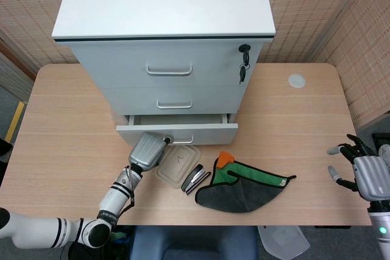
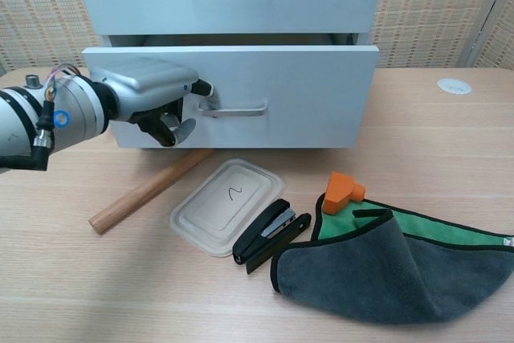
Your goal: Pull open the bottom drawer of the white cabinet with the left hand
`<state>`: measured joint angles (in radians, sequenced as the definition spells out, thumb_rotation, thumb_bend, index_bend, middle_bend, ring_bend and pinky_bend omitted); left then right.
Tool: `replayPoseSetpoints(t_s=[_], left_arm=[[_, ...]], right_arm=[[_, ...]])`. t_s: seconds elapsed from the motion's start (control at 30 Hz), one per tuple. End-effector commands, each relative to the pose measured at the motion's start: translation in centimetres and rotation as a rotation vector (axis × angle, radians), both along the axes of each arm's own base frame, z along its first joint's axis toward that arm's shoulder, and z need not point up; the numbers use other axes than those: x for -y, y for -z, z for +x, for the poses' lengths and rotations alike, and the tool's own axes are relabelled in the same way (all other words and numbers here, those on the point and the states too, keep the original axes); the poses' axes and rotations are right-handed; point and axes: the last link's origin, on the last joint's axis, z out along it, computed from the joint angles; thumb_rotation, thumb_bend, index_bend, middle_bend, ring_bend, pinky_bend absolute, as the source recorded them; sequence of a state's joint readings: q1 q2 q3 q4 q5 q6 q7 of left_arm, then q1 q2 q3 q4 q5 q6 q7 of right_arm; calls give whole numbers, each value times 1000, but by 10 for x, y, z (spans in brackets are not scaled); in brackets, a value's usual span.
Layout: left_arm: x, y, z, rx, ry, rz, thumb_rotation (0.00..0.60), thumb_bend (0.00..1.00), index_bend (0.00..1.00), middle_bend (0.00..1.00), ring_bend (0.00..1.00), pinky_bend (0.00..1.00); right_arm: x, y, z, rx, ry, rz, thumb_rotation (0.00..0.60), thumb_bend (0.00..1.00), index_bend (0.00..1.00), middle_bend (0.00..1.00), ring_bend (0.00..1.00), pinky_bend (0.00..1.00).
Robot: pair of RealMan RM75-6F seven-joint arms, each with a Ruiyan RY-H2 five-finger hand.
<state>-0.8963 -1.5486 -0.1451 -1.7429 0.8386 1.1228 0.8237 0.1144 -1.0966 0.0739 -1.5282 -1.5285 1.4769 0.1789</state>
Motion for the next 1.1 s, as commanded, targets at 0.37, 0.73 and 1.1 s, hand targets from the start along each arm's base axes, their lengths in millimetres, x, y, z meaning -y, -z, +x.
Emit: replayPoseSetpoints(t_s=[0.37,0.73,1.1], left_arm=[[33,-6,-1,35,31,-3,600,590,285,1000,1000,1000],[44,-11,-1,40,32,-18,600,590,285,1000,1000,1000],[60,-15,-2,22,38,-36,600,590,286,1000,1000,1000]], right_arm=[[0,1,2,1,-7,4,600,290,400,368,261,277],[-2,1,2,-2,-4,9,600,290,400,368,261,277],[-3,1,4,-5,-5,8,600,290,400,368,261,277]])
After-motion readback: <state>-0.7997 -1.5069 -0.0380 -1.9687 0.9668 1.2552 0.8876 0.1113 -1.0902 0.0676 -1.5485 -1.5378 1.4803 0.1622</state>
